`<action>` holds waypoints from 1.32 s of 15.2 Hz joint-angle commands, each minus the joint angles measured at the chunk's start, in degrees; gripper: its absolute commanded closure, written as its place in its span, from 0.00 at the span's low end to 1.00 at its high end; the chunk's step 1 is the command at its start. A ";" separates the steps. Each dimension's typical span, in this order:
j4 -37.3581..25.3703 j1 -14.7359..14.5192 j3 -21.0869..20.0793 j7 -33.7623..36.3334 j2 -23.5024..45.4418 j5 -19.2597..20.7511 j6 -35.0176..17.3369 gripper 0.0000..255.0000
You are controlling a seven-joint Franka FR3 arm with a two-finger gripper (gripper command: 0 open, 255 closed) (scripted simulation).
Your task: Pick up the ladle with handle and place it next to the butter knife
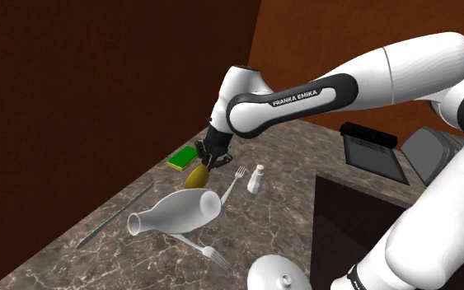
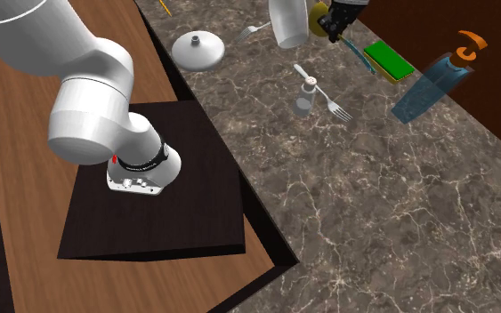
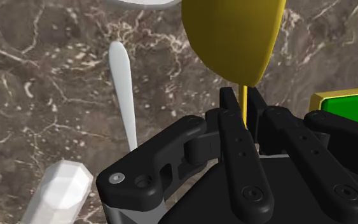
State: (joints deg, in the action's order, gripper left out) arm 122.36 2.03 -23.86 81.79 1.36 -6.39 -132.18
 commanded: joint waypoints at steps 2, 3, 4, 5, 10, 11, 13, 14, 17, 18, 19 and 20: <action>1.25 -0.05 -0.01 0.06 1.09 0.38 -2.30 1.00; 1.61 -0.08 -0.01 0.13 1.51 0.55 -3.05 1.00; 1.96 -0.12 -0.02 0.20 1.94 0.72 -3.80 1.00; 2.30 -0.16 -0.01 0.28 2.37 0.90 -4.55 1.00; 3.81 -0.38 0.08 0.77 4.75 1.97 -8.28 1.00; 4.07 -0.43 0.12 0.89 5.26 2.22 -9.02 1.00; 4.26 -0.48 0.16 0.98 5.62 2.39 -9.55 1.00; 4.26 -0.48 0.16 0.98 5.63 2.39 -9.55 1.00; 4.25 -0.48 0.16 0.98 5.63 2.39 -9.55 1.00; 4.25 -0.48 0.16 0.98 5.63 2.39 -9.55 1.00; 4.25 -0.48 0.16 0.98 5.62 2.39 -9.54 1.00; 4.25 -0.48 0.16 0.98 5.62 2.39 -9.54 0.00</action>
State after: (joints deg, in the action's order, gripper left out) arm 126.61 1.55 -23.70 82.77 6.98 -4.00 -141.72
